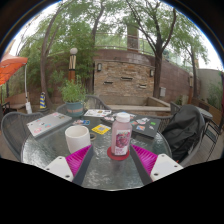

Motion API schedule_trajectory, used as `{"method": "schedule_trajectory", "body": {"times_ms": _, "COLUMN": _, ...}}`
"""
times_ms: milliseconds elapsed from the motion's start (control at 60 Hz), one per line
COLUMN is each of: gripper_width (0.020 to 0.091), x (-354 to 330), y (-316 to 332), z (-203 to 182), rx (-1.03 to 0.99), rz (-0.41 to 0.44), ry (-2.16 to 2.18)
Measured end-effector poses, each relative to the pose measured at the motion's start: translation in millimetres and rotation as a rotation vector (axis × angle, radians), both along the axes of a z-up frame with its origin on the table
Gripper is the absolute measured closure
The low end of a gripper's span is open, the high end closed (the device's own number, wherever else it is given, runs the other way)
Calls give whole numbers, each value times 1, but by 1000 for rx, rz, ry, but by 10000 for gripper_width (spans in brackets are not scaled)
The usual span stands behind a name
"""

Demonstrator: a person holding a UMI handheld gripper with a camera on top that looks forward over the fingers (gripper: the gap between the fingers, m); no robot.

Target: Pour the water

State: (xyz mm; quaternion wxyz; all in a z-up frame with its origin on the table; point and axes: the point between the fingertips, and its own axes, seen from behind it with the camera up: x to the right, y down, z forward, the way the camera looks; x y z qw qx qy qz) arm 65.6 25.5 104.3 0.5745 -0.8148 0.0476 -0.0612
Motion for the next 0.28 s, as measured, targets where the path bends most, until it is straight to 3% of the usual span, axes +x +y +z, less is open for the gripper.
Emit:
{"method": "schedule_trajectory", "body": {"times_ms": 150, "gripper_width": 262, "x": -35, "y": -72, "z": 30, "rx": 84, "rz": -21, "ry": -14}}
{"method": "schedule_trajectory", "body": {"times_ms": 283, "gripper_width": 263, "x": -80, "y": -116, "z": 28, "rx": 136, "rz": 48, "ry": 72}}
